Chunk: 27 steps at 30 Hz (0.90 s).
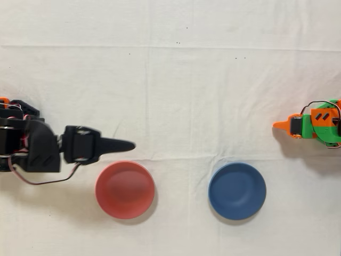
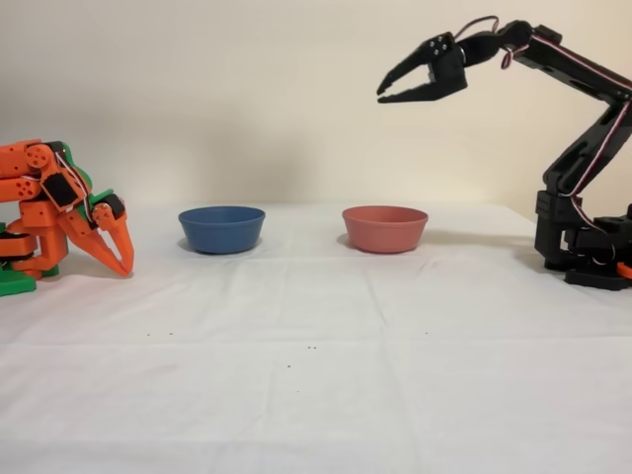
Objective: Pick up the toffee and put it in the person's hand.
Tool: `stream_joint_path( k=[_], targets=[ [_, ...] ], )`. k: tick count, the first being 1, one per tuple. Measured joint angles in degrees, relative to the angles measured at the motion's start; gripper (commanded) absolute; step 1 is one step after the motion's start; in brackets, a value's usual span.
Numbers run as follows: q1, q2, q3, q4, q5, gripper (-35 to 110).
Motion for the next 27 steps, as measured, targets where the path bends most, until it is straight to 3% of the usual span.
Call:
stream_joint_path(
  k=[12, 27],
  targets=[
    [0.4, 28.2, 27.2, 3.1, 4.0, 0],
    [0.4, 42.3, 49.6, 0.3, 4.0, 0]
  ],
)
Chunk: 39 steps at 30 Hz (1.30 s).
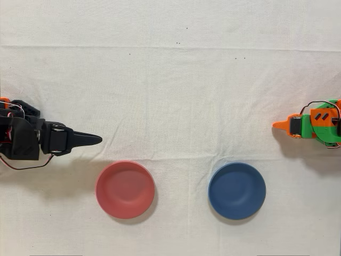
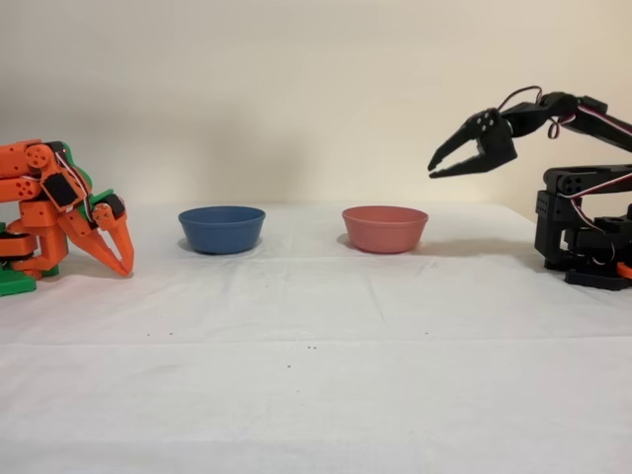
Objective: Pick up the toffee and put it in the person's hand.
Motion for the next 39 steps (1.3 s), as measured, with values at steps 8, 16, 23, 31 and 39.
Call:
stream_joint_path(
  k=[8, 16, 23, 31, 39],
  targets=[
    [-0.3, 4.8, 8.7, -1.8, -0.4, 0],
    [-1.9, 9.7, 17.2, -1.6, -2.2, 0],
    [-3.3, 13.7, 22.7, -1.3, -3.9, 0],
    [-4.6, 14.1, 23.4, 1.8, -2.8, 0],
    [-4.6, 14.2, 24.3, 4.6, -1.4, 0]
  ],
)
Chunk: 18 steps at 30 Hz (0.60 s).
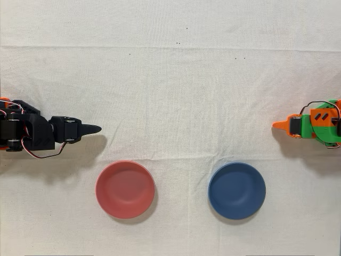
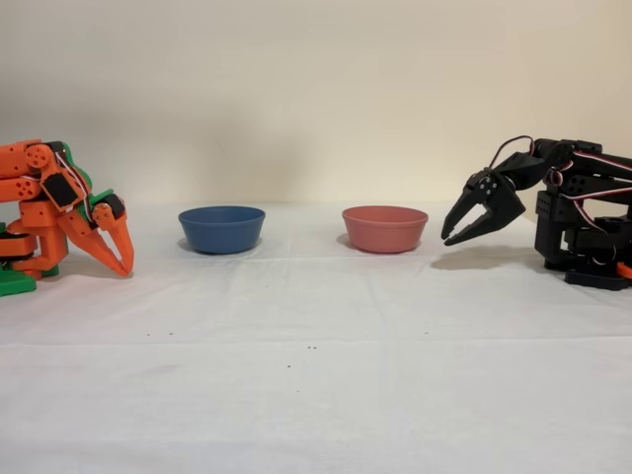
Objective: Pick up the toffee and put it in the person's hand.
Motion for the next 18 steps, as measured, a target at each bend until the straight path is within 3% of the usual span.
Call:
stream_joint_path(
  k=[18],
  targets=[
    [0.0, 0.1, 2.1, 4.1, 0.0, 0]
  ],
)
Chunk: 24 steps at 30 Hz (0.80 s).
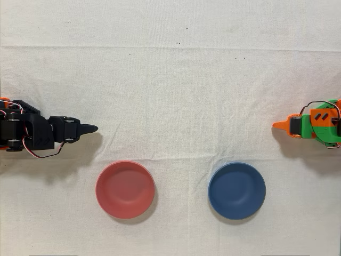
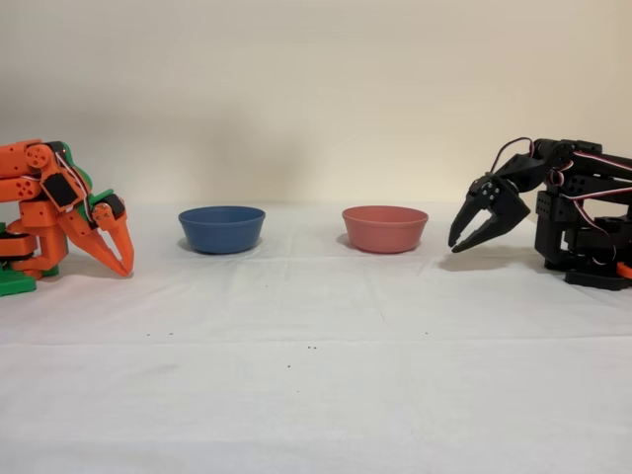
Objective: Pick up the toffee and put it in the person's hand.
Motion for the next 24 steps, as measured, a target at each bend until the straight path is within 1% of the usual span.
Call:
stream_joint_path(
  k=[24],
  targets=[
    [0.0, 0.0, 1.8, -1.7, 0.4, 0]
  ],
)
